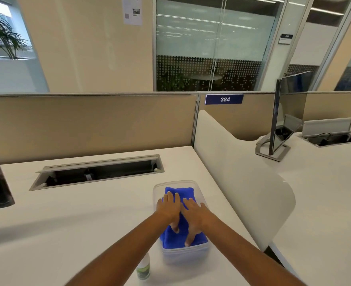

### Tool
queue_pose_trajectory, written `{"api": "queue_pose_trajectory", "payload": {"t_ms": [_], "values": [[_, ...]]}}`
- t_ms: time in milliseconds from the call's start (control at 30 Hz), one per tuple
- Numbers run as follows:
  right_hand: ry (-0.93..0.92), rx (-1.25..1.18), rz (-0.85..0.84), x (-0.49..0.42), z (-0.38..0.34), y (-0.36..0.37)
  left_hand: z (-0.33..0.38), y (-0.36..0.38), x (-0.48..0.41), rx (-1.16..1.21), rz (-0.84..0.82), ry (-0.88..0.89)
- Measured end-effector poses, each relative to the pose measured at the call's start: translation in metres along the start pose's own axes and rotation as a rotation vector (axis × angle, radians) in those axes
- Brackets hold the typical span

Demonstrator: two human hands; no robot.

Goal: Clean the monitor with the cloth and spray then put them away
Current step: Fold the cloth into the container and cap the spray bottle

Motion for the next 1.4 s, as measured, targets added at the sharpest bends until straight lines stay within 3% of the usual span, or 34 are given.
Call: {"api": "queue_pose_trajectory", "payload": {"t_ms": [133, 267, 567, 667, 833, 1067, 1333, 1400], "values": [[-0.073, 0.227, -0.036, -0.01, 0.0, 0.014, -0.014, 0.008, -0.007, -0.191, -0.03, 0.041], [-0.083, 0.346, -0.069, -0.018, 0.004, 0.024, -0.024, 0.003, -0.011, -0.171, -0.001, 0.144], [-0.087, 0.223, -0.061, -0.023, -0.003, 0.034, -0.025, 0.005, -0.012, -0.316, 0.026, 0.193], [-0.122, 0.166, -0.045, -0.017, 0.001, 0.028, -0.023, -0.004, -0.011, -0.191, -0.068, 0.165], [-0.135, -0.103, -0.029, 0.001, 0.002, 0.008, -0.034, -0.032, 0.002, 0.251, -0.111, 0.154], [-0.074, -0.616, 0.371, 0.025, -0.02, -0.028, -0.078, -0.05, 0.036, 0.518, 0.162, 0.163], [0.005, -1.08, 0.596, 0.039, -0.072, -0.027, -0.11, -0.011, 0.066, 0.762, 0.489, 0.125], [0.024, -1.093, 0.635, 0.045, -0.082, -0.021, -0.114, 0.001, 0.072, 0.802, 0.536, 0.125]]}}
Point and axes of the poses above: each hand's wrist, its own x-axis away from the middle knuckle, its own y-axis out of the palm, z = x × y, the point moved 4 cm from there along -x, towards the middle knuckle, and after that the axes turned 15 degrees about x, right-handed, at the moved point
